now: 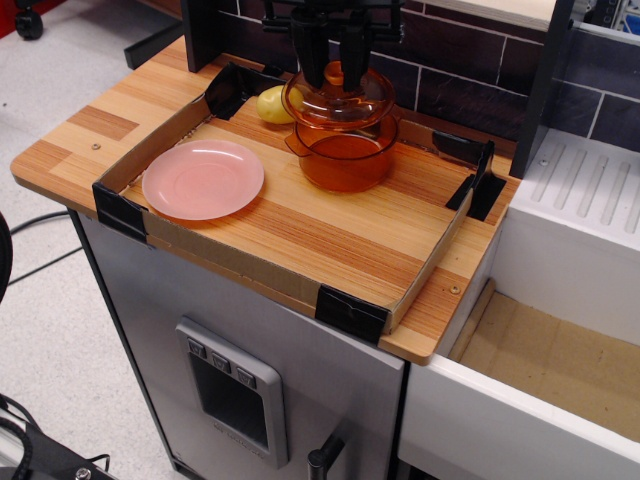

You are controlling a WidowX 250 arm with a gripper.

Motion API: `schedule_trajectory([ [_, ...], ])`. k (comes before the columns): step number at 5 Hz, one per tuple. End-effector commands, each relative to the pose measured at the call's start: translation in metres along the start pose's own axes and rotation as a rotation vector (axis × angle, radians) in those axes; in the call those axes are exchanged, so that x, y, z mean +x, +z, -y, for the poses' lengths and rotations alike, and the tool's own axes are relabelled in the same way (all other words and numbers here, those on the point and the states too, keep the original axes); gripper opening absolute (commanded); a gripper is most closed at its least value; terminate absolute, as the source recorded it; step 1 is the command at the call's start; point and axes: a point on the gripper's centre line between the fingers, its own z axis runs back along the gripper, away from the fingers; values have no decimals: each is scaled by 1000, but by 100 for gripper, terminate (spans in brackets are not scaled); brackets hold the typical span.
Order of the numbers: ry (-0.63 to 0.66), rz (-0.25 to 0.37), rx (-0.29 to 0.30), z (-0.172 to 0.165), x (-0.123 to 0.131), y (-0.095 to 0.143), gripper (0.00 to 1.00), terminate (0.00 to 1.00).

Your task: Put lid on pot

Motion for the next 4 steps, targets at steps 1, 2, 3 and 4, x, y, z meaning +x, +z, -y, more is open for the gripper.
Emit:
schedule_trajectory([
  [1,11,64,35,-11,18,2,0,0],
  [2,5,81,49,-5,13,-6,0,0],
  [3,4,75,48,0,7,-12,0,0],
  [4,8,69,50,2,3,-17,0,0],
])
